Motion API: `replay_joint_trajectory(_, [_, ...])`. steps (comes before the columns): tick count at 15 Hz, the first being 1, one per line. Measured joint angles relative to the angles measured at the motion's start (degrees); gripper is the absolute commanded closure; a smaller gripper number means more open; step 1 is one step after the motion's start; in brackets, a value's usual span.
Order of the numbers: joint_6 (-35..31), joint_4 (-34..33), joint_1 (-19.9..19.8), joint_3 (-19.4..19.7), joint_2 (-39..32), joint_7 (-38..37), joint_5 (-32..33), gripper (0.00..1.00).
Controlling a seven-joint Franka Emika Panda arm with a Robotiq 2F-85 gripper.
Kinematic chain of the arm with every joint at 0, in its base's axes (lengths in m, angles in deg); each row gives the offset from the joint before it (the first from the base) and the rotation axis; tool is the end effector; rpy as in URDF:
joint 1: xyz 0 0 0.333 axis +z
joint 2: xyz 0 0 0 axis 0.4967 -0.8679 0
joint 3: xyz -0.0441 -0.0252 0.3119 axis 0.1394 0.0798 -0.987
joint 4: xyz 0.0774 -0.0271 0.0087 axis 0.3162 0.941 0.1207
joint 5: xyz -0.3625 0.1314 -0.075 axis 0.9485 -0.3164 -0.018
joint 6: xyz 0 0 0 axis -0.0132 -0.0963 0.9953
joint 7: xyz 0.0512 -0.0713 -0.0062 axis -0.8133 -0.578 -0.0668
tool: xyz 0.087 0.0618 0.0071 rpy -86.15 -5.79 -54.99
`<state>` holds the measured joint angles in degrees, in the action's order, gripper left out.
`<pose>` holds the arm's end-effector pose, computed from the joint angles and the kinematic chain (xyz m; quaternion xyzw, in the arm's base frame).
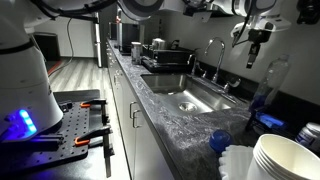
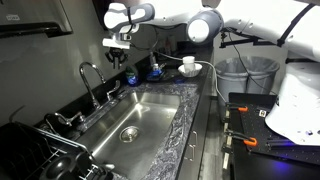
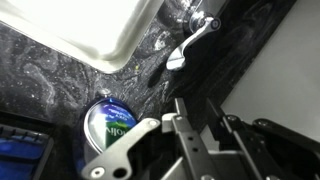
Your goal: Open the faucet using the faucet handle on the right then close the faucet
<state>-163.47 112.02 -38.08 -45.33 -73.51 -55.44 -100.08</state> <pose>0.8137 -0.1232 0.3778 -0.8670 0.4730 -0.1102 0.1114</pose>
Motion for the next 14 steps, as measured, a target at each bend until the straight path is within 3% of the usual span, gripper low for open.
replay_joint_trajectory(10, [15.7,0.0,0.9,-1.4,4.5,7.3,0.0,0.93])
replay_joint_trajectory(12, [17.3,0.0,1.3,-1.4,4.9,8.3,0.0,0.45])
replay_joint_trajectory(13, [17.8,0.0,1.5,-1.4,5.1,8.4,0.0,0.68])
replay_joint_trajectory(14, [18.2,0.0,1.6,-1.4,5.2,8.4,0.0,0.66])
